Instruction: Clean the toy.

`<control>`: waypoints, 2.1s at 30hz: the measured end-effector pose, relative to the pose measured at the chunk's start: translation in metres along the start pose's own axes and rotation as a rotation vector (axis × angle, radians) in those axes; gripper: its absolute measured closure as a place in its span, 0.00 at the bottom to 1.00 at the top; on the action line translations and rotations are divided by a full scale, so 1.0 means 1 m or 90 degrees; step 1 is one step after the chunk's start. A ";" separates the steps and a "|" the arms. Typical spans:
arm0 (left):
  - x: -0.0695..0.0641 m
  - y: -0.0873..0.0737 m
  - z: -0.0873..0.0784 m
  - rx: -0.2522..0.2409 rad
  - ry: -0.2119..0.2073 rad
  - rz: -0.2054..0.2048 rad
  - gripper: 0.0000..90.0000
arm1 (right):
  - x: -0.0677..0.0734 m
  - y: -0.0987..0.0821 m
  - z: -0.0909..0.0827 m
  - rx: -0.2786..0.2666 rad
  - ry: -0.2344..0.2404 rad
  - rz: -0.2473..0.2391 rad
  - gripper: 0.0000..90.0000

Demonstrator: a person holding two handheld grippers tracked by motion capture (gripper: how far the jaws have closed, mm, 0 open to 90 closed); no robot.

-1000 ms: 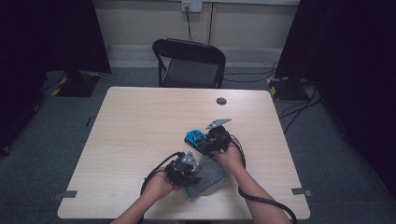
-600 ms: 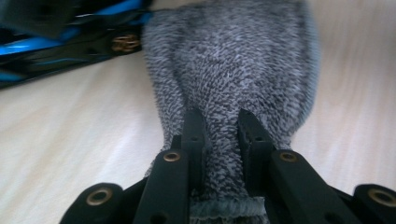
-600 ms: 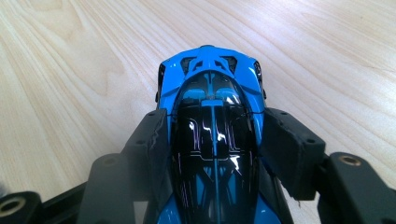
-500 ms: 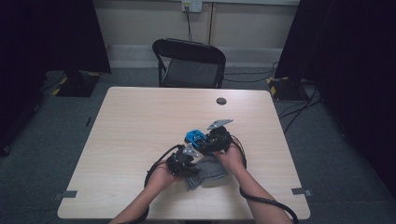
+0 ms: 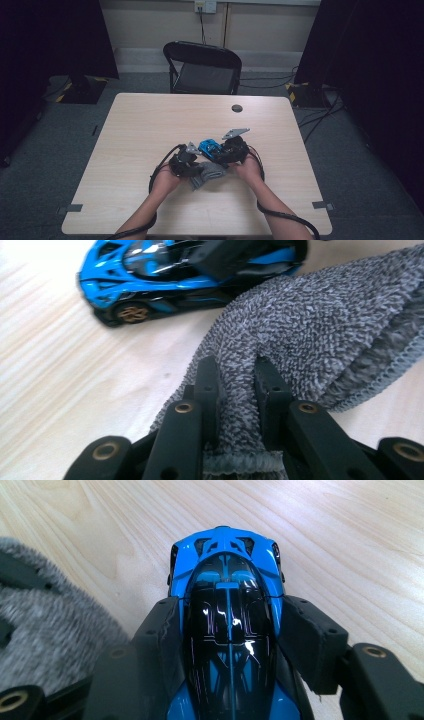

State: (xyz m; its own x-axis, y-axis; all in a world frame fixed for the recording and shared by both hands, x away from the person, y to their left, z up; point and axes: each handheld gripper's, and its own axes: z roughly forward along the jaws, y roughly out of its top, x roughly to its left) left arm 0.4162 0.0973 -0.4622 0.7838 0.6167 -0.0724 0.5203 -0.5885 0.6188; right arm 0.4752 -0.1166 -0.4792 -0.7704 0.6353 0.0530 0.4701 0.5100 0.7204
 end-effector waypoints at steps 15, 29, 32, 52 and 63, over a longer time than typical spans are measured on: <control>0.029 -0.009 -0.010 0.002 0.073 -0.035 0.84 | 0.001 -0.001 0.000 -0.003 -0.002 -0.002 0.47; 0.048 -0.013 -0.017 -0.012 0.120 -0.068 0.84 | 0.001 -0.001 -0.001 -0.003 -0.004 -0.003 0.47; 0.055 -0.015 -0.021 -0.023 0.124 -0.089 0.84 | 0.002 -0.001 -0.001 -0.003 -0.005 -0.001 0.47; 0.052 -0.031 -0.048 -0.048 0.130 -0.089 0.84 | 0.001 -0.002 -0.001 -0.005 -0.005 -0.001 0.47; 0.028 -0.030 -0.053 -0.047 0.088 -0.043 0.84 | 0.001 -0.002 -0.001 -0.004 -0.005 0.001 0.47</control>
State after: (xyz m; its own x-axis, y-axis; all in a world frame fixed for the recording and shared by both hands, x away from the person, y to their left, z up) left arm 0.4041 0.1599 -0.4418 0.6914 0.7224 -0.0103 0.5398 -0.5070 0.6720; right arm 0.4731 -0.1169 -0.4798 -0.7658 0.6412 0.0488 0.4687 0.5047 0.7250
